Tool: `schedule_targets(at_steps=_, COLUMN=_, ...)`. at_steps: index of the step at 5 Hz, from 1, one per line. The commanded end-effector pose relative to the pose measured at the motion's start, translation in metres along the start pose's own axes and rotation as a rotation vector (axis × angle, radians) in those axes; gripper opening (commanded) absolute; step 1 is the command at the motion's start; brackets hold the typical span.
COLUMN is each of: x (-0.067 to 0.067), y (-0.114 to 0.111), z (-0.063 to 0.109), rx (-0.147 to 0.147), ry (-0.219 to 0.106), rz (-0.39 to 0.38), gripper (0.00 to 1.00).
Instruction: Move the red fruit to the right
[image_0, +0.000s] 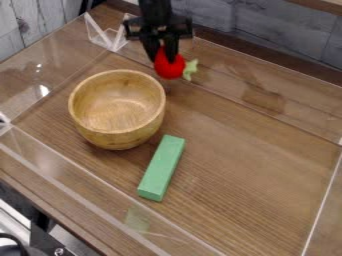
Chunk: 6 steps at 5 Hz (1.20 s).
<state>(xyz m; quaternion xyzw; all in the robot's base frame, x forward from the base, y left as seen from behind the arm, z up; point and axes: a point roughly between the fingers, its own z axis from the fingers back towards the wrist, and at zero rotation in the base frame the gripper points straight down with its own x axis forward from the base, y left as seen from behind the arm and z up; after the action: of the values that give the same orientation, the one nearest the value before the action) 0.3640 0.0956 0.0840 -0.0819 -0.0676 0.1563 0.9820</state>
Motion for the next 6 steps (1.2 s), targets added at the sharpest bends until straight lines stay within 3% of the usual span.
schedule_targets(at_steps=1, x=-0.006, y=-0.023, z=0.044, rx=-0.038, ry=-0.073, rz=-0.048, gripper=0.0)
schedule_targets(at_steps=3, x=-0.029, y=-0.037, z=0.042, rx=-0.074, ry=-0.069, rz=-0.108, gripper=0.0)
schedule_targets(at_steps=5, x=-0.031, y=-0.06, z=0.065, rx=-0.106, ry=-0.065, rz=-0.177, gripper=0.0)
schedule_targets(at_steps=6, x=-0.04, y=-0.081, z=0.063, rx=-0.106, ry=-0.064, rz=-0.197, gripper=0.0)
